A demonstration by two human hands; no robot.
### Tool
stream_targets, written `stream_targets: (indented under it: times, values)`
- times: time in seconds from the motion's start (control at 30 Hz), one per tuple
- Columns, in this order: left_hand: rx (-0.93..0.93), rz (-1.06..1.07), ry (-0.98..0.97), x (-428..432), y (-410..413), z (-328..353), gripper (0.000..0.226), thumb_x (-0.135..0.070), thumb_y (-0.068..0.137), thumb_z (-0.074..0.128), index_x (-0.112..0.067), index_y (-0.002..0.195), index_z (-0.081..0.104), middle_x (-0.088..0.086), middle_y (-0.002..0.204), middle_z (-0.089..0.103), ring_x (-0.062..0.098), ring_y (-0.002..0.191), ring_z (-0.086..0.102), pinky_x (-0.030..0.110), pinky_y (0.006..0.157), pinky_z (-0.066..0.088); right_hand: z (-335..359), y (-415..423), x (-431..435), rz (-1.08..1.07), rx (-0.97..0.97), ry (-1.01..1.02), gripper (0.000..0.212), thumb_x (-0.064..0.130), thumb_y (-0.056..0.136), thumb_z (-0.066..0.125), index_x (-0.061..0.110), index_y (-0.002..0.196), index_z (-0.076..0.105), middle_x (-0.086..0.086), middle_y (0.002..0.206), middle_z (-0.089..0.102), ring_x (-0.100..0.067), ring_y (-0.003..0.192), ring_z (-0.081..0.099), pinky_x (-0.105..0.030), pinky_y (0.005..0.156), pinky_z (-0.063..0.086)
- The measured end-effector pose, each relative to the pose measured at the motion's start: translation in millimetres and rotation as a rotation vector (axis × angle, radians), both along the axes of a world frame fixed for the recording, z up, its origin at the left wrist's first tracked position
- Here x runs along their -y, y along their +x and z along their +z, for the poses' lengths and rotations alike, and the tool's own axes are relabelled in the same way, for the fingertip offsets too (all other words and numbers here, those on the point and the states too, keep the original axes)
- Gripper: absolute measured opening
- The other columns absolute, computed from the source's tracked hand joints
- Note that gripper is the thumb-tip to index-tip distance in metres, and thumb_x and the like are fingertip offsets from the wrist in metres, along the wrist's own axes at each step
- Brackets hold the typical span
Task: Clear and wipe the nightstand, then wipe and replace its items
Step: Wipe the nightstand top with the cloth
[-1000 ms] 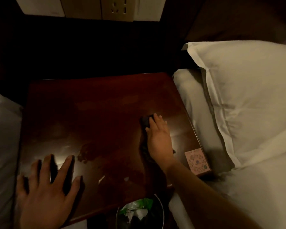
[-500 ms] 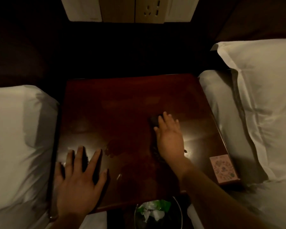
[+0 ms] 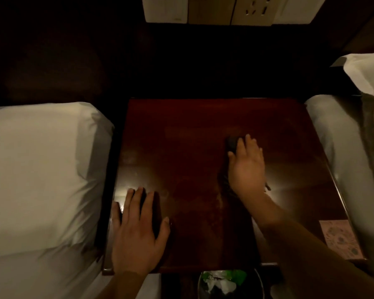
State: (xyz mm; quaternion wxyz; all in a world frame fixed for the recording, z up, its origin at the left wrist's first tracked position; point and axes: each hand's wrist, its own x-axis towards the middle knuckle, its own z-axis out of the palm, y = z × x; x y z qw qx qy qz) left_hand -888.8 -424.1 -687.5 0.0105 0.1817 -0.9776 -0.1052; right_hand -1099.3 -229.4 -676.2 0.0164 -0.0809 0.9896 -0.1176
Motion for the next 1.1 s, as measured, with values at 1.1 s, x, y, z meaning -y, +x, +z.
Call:
stream_targets:
  times: [1.1]
  values:
    - [-0.016, 0.040, -0.028, 0.7, -0.9, -1.0, 0.059, -0.038, 0.092, 0.037, -0.012, 0.143, 0.053, 0.018, 0.151, 0.046, 0.035, 0.145, 0.038, 0.061, 0.117, 0.028, -12.8, 110.4, -31.6, 0.720, -0.136, 0.001, 0.046, 0.036, 0.098, 0.049, 0.011, 0.135, 0.059, -0.010, 0.151, 0.047, -0.028, 0.128, 0.052, -0.047, 0.100, 0.044]
